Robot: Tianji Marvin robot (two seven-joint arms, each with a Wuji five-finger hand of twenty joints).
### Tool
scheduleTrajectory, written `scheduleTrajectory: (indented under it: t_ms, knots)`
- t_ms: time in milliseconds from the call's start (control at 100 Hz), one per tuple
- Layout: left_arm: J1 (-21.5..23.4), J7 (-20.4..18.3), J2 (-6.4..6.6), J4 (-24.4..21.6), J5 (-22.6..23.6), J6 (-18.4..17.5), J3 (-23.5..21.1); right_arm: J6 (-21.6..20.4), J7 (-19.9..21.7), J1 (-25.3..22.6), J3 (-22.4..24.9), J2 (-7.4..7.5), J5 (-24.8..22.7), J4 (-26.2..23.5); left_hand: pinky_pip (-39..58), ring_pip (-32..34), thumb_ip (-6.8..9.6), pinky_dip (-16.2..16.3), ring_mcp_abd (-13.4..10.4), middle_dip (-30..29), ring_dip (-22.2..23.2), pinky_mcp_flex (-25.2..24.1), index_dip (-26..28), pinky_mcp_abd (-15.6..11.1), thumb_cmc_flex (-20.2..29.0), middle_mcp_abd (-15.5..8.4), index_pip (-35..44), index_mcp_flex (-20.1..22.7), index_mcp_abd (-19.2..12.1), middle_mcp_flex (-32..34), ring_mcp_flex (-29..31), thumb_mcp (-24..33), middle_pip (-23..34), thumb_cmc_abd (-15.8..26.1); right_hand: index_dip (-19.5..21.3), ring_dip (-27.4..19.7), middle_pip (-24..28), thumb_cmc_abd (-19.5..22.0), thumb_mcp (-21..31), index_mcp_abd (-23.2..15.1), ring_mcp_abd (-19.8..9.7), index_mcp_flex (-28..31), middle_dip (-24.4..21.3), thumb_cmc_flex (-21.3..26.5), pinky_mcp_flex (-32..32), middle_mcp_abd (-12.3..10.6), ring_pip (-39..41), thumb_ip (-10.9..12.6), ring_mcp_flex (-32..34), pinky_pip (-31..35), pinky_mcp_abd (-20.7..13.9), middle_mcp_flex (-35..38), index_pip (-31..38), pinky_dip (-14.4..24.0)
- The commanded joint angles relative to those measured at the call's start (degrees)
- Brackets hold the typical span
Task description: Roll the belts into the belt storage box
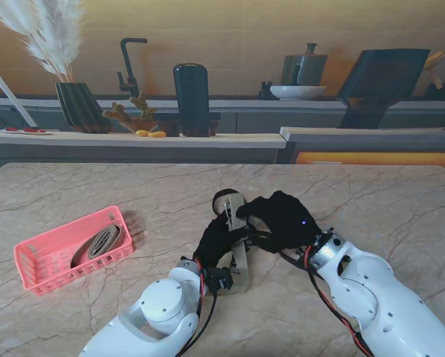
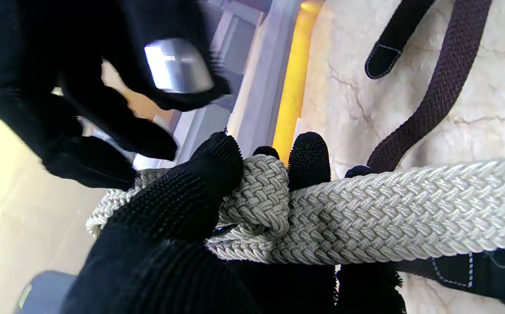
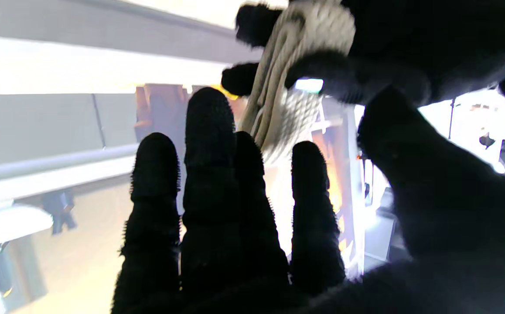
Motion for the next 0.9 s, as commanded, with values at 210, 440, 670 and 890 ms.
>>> scheduleTrajectory:
  t_ms: [210,440,670,890]
  knots:
    - [-2.4,0.2,0.01,3.4,11.7,-2.2,2.5,1.1,4.4,-2.2,5.3,-0.76,3.3,-5.0,3.3,5.5,1.67,3.5,-1.8,10.0,4.1,0.2,9.1,-0.2,9.4,-4.4,10.0,0.7,-6.3,3.5,2.7,1.9,9.1,9.0,-0.7,-7.4,-4.3,2.8,-2.8,4.6,2.0,-10.0,-1.2,-2.1,-1.4,2.3,-10.1,2.2,-5.2,-4.8,0.7,-12.9,-6.0,-1.4]
    - [-3.8,-1.7,1.23,5.4,19.6,-5.4,4.5,3.0,18.4,-0.9,6.1,-0.15,12.7,-5.2,3.4,7.2,1.72,3.9,-1.9,14.4,5.9,-0.2,13.8,0.0,9.4,-4.0,12.4,0.6,-6.8,3.1,2.6,2.1,11.4,9.9,-1.9,-8.6,-5.9,2.2,-3.7,8.1,1.6,-12.1,-1.6,-0.3,-1.2,4.5,-13.0,1.4,-7.7,-5.6,-0.5,-18.1,-10.2,-1.8]
    - [-4.7,-2.1,1.95,6.5,24.9,-8.4,5.7,5.4,26.2,1.9,4.2,0.42,20.6,-3.0,3.6,8.0,1.56,4.1,-1.6,16.1,6.8,-0.2,14.8,0.4,9.4,-3.7,12.4,1.0,-6.8,3.4,2.8,2.2,11.9,9.7,-1.6,-7.4,-3.2,2.6,-2.6,9.8,-0.3,-9.3,-0.3,1.2,-0.4,6.1,-11.1,1.2,-7.5,-5.4,-1.9,-16.8,-12.3,-1.2]
    - [-4.9,-2.2,2.19,6.8,26.3,-9.7,6.0,5.7,32.9,4.4,2.5,1.2,28.0,-0.7,3.4,7.7,1.47,3.9,-1.6,16.6,6.9,0.0,15.3,0.4,9.4,-3.7,12.4,1.4,-7.0,3.7,2.9,2.3,11.8,9.7,2.1,-5.6,-1.3,4.4,-3.3,2.8,-1.4,0.9,0.4,6.7,2.3,2.6,-8.1,1.2,-2.5,-3.6,-2.6,-4.7,-6.5,0.2]
